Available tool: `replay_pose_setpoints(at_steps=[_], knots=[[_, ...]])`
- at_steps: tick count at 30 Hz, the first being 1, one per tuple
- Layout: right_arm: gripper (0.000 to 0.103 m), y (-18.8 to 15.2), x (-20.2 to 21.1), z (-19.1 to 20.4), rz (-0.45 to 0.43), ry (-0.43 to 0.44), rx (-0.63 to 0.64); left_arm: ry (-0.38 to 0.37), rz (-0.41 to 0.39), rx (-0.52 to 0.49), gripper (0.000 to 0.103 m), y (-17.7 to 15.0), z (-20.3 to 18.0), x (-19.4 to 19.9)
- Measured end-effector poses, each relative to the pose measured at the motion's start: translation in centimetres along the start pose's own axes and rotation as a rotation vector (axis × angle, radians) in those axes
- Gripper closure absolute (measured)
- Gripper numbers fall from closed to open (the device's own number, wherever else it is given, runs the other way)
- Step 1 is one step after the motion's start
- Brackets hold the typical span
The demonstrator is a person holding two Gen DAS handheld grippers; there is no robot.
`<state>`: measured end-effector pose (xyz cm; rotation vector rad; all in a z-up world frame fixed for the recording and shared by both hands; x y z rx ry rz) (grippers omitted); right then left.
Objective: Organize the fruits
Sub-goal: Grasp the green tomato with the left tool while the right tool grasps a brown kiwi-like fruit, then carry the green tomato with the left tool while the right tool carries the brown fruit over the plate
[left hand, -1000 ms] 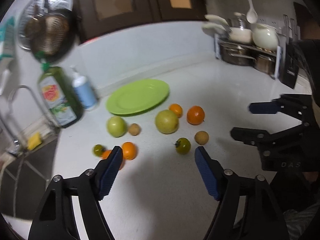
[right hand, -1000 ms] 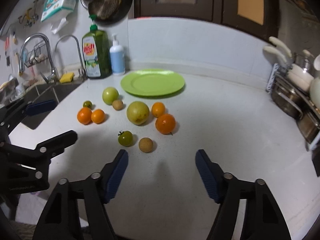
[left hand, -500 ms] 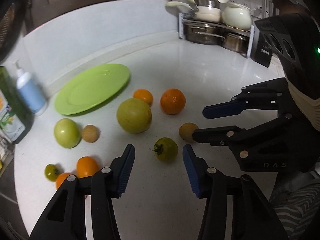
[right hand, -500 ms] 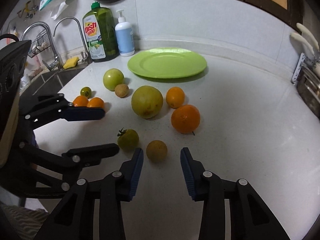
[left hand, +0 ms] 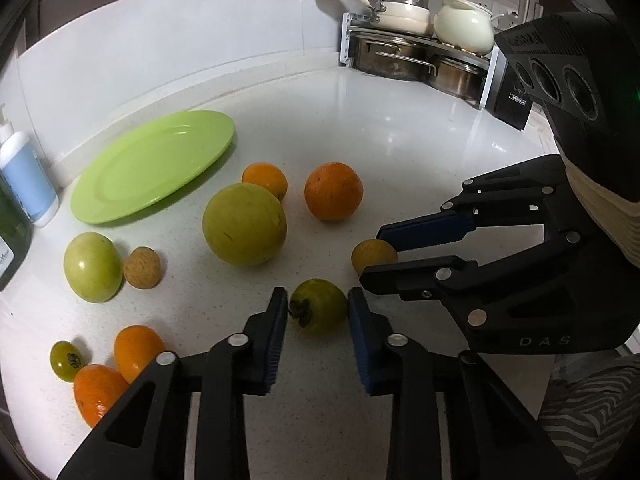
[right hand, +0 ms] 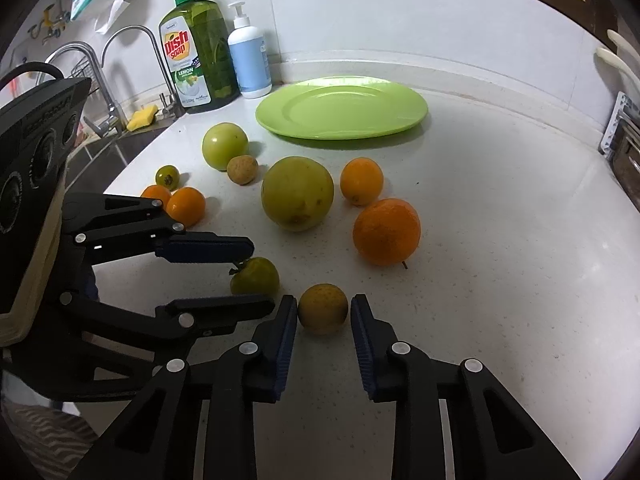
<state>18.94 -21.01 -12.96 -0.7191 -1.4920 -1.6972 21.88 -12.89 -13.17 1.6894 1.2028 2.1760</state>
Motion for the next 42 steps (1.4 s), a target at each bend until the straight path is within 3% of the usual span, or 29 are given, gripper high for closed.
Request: replay_pose_setpoints(at_steps=[9,21,33,42], knots=[[0.075,0.3,0.4,0.0,-0.015,0.001,-0.012,0.033,-0.001,0.069,0.073,-0.3,0.6,0.8],[0.075,1.5,2.7,0.2,-0.072,0.019,-0.032,0.083,-0.072,0.159,0.073,0.9,1.1,4.0],[0.075,5.2,6.1,1.2,-0.202,0.031,-0.047,0.155,-0.186,0.253,0.073,3.2,3.4,8.3],[0.075,8.7,6.0,2.3,-0.253,0.014,-0.055,0.193,-0.191,0.273,0.073,4.8,7.2,9.3]])
Point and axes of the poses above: each gripper's, at about its wrist camera, not at the fingertips, and x roughly against the way its jaws point, z to its left, y to its top, the point moved 4 cm from there along -x, roughly the way its jaws point, and after that the axes turned 7 degrees about -x, right-handed, at the moved point
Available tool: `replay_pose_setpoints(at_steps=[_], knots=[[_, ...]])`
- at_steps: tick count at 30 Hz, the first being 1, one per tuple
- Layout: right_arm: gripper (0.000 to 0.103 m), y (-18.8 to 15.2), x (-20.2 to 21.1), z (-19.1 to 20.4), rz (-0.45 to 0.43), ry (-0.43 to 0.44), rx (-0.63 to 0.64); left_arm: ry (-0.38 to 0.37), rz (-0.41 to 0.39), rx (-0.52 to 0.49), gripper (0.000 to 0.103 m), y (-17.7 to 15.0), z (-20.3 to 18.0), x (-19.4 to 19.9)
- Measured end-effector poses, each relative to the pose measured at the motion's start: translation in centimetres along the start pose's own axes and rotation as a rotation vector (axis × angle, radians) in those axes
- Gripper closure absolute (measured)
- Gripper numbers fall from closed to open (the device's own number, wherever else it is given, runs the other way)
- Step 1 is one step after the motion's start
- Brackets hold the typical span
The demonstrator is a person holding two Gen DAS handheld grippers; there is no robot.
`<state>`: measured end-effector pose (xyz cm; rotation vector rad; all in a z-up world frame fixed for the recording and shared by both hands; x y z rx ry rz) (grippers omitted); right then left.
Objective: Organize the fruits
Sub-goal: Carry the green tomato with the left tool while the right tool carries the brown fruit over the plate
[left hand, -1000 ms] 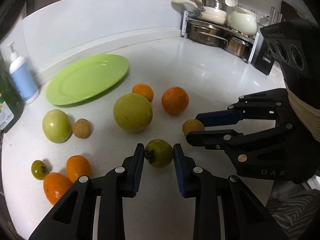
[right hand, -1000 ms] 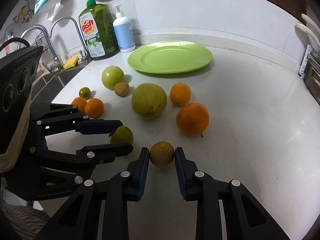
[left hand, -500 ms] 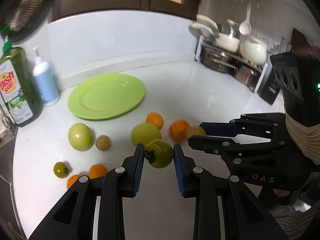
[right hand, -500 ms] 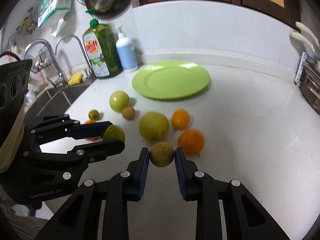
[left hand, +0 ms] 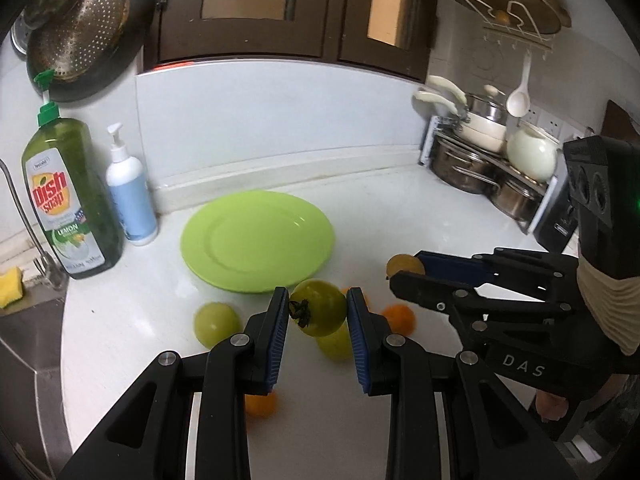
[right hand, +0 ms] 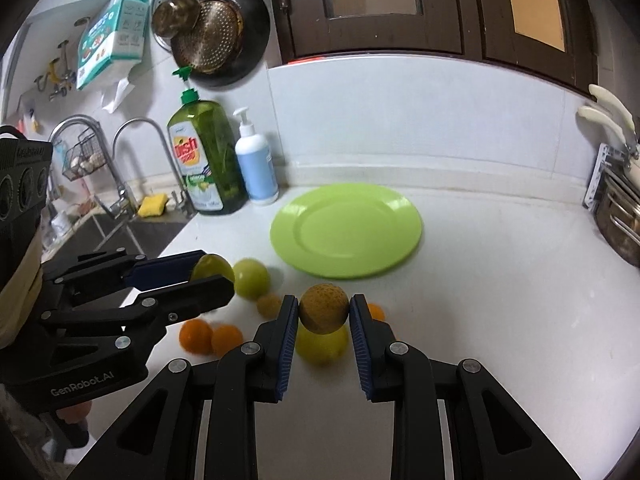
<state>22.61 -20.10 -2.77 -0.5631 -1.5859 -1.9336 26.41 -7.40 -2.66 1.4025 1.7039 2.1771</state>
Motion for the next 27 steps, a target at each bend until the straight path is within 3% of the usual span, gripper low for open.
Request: replay_pose_setpoints(at_steps=[9,19,27], knots=[[0.075,4.2,-3.9,0.8,-0.004,-0.049,-0.004,0.0,0.043,0.013,0.073,2.3,3.9,-3.1],[0.075,7.5,-9.8,-1.7,0.114,-0.03,0.014,0.029,0.123,0.058,0.073,4.1,6.3,-7.7],[0.075,7.8,-14.5,-3.7,0.231,-0.01,0.013,0.055,0.207,0.094,0.073,4.9,7.8,-11.8]])
Point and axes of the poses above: each gripper's, at about its wrist camera, not at the fingertips, and x roughly against the way its jaws point, z to its left, y to its top, the point moved 4 cm from there along -x, roughly the way its jaws point, and after that the axes turned 7 degrees about -x, right-handed, at the moved point
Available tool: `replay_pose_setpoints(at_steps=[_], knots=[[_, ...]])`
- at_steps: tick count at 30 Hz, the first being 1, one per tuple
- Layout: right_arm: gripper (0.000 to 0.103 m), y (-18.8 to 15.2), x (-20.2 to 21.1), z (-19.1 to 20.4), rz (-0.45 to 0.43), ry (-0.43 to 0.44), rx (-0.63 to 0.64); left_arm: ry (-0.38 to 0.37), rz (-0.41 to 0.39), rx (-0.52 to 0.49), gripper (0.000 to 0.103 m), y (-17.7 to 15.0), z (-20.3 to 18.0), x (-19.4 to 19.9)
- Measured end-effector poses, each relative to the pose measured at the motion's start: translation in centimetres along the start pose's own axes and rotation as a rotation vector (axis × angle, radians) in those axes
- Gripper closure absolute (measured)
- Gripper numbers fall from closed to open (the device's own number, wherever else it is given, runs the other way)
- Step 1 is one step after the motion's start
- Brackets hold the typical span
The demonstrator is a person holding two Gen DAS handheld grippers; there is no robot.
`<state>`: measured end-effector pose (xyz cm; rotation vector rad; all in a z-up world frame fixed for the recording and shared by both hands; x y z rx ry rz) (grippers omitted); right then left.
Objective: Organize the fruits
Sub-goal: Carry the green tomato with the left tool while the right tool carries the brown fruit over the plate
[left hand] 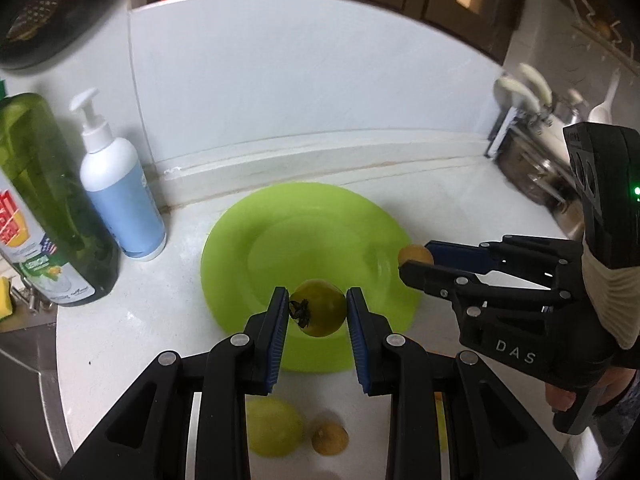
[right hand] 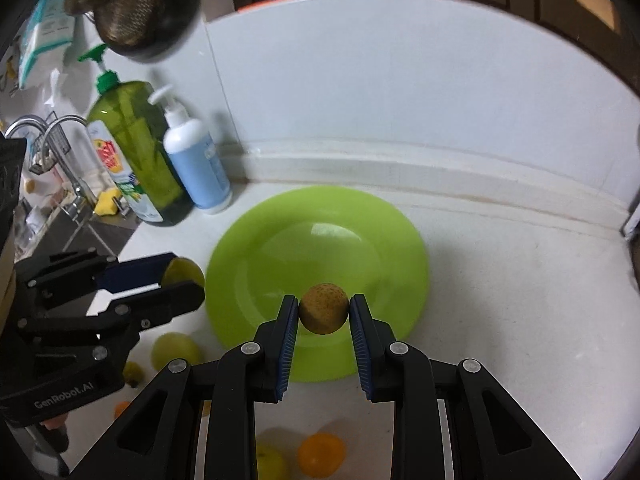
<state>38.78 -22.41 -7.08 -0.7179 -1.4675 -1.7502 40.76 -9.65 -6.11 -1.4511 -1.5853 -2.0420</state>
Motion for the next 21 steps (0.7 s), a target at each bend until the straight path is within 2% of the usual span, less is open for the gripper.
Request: replay_pose_setpoints(at_steps=[4,11,21], knots=[[0.075,0.3,-2.4,-0.9,0.065,-0.006,0.003,0.001,0.062,0.011,0.073,0.3,0.5,-2.5],[0.075,0.5,-4.8,-1.4,0.122,-0.008,0.017,0.005,0.139,0.015,0.073,0.6,1.1,-5.5],[0.075,0.7,-7.1,-2.0,0.169,0.007,0.008,0.009,0.2,0.012,0.073,0.7,0.9,-8.0]])
Point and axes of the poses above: each gripper's, at about its wrist camera, not at the fingertips, and x roughly against the way its jaws point, z to its left, y to its top, the point moved 4 cm from there along -x, roughly the way its jaws point, and after that the axes turned 7 degrees about -x, right-handed, at the moved point
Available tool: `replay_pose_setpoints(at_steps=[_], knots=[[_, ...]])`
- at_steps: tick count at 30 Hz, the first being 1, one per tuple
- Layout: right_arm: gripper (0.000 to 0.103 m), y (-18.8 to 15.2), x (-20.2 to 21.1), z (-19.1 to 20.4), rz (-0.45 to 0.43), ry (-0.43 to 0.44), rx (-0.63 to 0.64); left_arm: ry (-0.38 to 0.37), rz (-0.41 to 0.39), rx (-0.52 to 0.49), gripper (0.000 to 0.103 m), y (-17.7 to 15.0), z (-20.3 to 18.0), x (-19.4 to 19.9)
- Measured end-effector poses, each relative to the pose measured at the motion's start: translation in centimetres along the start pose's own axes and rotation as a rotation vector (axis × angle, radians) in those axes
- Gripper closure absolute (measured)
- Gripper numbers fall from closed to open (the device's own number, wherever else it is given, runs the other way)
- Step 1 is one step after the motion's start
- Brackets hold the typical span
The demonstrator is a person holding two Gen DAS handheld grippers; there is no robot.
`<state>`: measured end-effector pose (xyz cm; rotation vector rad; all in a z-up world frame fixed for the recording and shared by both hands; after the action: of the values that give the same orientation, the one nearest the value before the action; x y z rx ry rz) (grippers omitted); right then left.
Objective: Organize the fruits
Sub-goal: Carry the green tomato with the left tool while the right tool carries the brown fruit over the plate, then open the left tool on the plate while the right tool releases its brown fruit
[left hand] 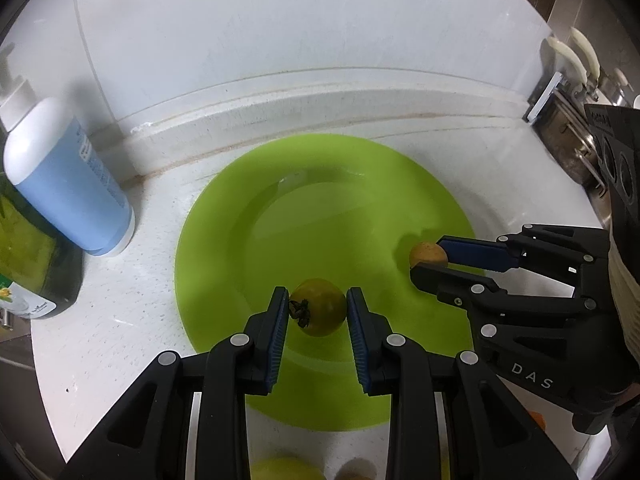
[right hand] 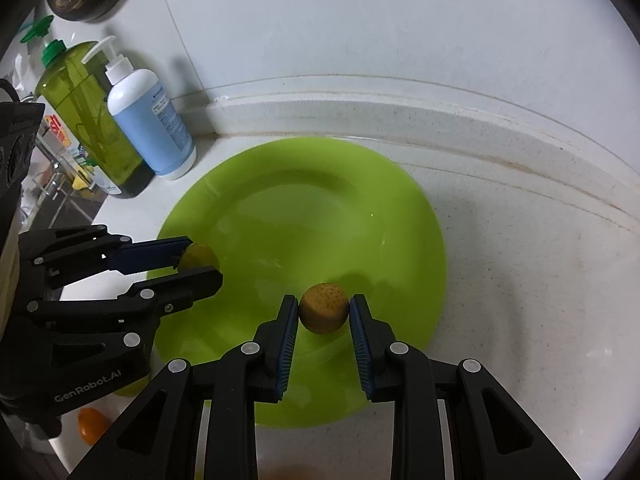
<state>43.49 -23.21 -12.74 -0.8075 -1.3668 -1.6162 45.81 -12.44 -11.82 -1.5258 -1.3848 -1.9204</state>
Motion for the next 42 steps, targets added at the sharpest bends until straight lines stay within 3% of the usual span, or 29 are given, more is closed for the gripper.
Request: replay_pose_setpoints(at_steps=[8,10,15,17,28,37,42], knots=[[0.075,0.0,-0.6,0.0,0.014,0.005,-0.002,-0.004,0.016,0.009,0.073,0.3,-0.2,-1.3],[0.075,0.0,-0.4,0.0,0.007,0.012,-0.007,-0.006,0.017,0.016,0.066,0.3,-0.1,-1.3],[0.072,-0.4,1.0,0.4,-0.026,0.01,-0.01,0.005,-0.016,0.028,0.06,0.2,0.0,0.1],[0.067,-0.5,1.7,0.6,-0.045,0.006,-0.013,0.009,-0.035,0.037,0.057,0.0,0.0,1.0],[0.067,-2.2,7.8,2.5,-0.18,0.029,-0.023,0.069,-0.197,0.03,0.051,-1.8,-0.6,8.8],[0.053,-4.6,13.5,4.5,-0.338,0.01,0.005,0.097,-0.318,0.036,0.043,-4.1,-1.2,14.6],[0.05,-6.1,15.6,5.2,-0.39,0.003,0.013,0.147,-0.351,0.051,0.039,-6.2,-1.4,16.5]])
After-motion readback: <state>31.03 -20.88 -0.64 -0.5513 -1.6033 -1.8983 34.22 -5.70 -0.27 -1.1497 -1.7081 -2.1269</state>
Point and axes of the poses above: each gripper's, at about its wrist camera, not at the fingertips, and x roughly against the way its jaws point, z to its left, y to its top, the point moved 4 cm from there along -x, roughly the way its jaws point, and after that the axes turned 7 degrees about -x, right-handed, at the moved point
